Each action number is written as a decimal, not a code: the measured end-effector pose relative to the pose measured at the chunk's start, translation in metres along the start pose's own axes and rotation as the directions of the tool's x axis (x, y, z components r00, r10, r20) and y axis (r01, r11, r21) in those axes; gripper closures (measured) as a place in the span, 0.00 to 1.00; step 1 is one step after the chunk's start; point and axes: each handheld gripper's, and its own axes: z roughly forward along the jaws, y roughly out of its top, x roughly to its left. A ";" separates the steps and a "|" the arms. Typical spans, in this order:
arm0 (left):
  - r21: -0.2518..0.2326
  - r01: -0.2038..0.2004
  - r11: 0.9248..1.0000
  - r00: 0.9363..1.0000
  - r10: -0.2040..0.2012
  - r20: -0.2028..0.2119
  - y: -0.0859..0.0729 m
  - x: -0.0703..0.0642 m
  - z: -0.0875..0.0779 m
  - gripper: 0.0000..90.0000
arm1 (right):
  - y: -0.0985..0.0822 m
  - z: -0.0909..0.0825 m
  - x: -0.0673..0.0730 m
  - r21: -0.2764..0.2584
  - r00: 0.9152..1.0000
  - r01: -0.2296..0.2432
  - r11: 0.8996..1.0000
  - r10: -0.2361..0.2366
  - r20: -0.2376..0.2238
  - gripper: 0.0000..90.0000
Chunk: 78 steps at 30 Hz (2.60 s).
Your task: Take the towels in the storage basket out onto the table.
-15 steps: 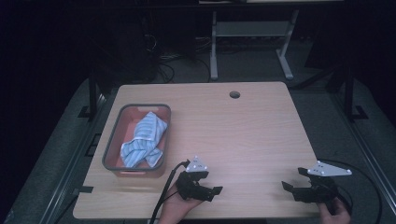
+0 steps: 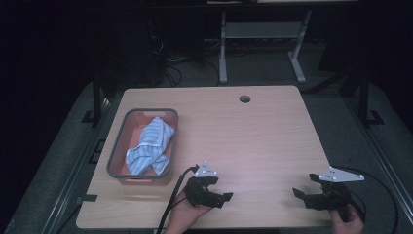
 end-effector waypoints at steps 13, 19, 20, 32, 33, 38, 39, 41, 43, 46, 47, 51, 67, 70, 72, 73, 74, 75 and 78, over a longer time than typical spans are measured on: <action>-0.014 -0.013 1.000 0.999 0.013 0.035 0.031 -0.002 -0.003 0.26 | 0.002 -0.004 0.000 -0.012 1.000 -0.011 1.000 0.011 0.011 0.15; 0.000 -0.015 1.000 0.999 0.015 0.030 0.050 0.004 -0.001 0.25 | 0.001 -0.006 0.001 -0.021 1.000 -0.008 1.000 0.008 0.018 0.15; 0.000 -0.015 1.000 0.999 0.015 0.030 0.050 0.004 -0.001 0.25 | 0.001 -0.006 0.001 -0.021 1.000 -0.008 1.000 0.008 0.018 0.15; 0.058 -0.030 0.998 1.000 0.030 0.002 0.088 0.012 -0.004 0.25 | 0.002 -0.005 0.003 -0.017 1.000 -0.004 1.000 0.004 0.016 0.15; 0.066 -0.024 0.998 1.000 0.025 -0.010 0.095 0.017 -0.008 0.25 | 0.002 -0.005 0.003 -0.017 1.000 -0.004 1.000 0.005 0.016 0.15; 0.071 -0.003 0.997 1.000 0.005 -0.029 0.109 0.029 -0.019 0.23 | 0.002 -0.005 0.003 -0.016 1.000 -0.004 1.000 0.004 0.013 0.15; 0.068 0.007 0.998 0.999 -0.004 -0.034 0.111 0.031 -0.021 0.23 | 0.002 -0.005 0.003 -0.017 1.000 -0.002 1.000 0.002 0.013 0.15; 0.073 0.019 0.997 0.999 -0.016 -0.037 0.114 0.036 -0.025 0.22 | 0.002 -0.005 0.002 -0.019 1.000 -0.006 1.000 0.006 0.008 0.15; 0.073 0.031 0.997 0.998 -0.027 -0.049 0.116 0.040 -0.029 0.22 | 0.002 -0.004 0.002 -0.021 1.000 -0.004 1.000 0.004 0.004 0.15; 0.077 0.040 0.996 0.998 -0.037 -0.043 0.119 0.044 -0.033 0.22 | 0.003 -0.004 0.002 -0.017 1.000 0.001 1.000 -0.001 0.002 0.15; 0.076 0.049 0.996 0.998 -0.046 -0.051 0.121 0.048 -0.037 0.22 | 0.003 -0.004 0.003 -0.015 1.000 0.002 1.000 -0.002 0.002 0.15; 0.065 0.071 0.995 0.997 -0.069 -0.036 0.123 0.056 -0.043 0.22 | 0.003 -0.003 0.003 -0.017 1.000 0.001 1.000 -0.001 0.003 0.15; 0.023 0.181 0.983 0.982 -0.180 -0.058 0.121 0.092 -0.080 0.22 | 0.002 -0.004 0.004 -0.006 1.000 0.014 1.000 -0.014 -0.002 0.15; 0.018 0.185 0.983 0.980 -0.183 -0.083 0.121 0.097 -0.086 0.23 | 0.002 -0.005 0.004 -0.012 1.000 0.007 1.000 -0.007 -0.001 0.15; 0.022 0.190 0.982 0.978 -0.187 -0.092 0.121 0.099 -0.090 0.23 | 0.002 -0.005 0.004 -0.013 1.000 0.005 1.000 -0.005 -0.002 0.15; 0.018 0.192 0.981 0.977 -0.189 -0.102 0.119 0.101 -0.093 0.23 | 0.002 -0.005 0.004 -0.013 1.000 0.008 1.000 -0.008 0.000 0.15; 0.018 0.192 0.981 0.977 -0.189 -0.102 0.119 0.101 -0.093 0.23 | 0.002 -0.005 0.005 -0.012 1.000 0.011 1.000 -0.011 -0.002 0.15; 0.019 0.196 0.981 0.975 -0.192 -0.114 0.118 0.102 -0.096 0.23 | 0.002 -0.004 0.005 -0.009 1.000 0.016 1.000 -0.016 -0.004 0.15; 0.012 0.205 0.979 0.971 -0.202 -0.125 0.116 0.107 -0.102 0.23 | 0.003 -0.004 0.007 -0.004 1.000 0.025 1.000 -0.025 -0.005 0.15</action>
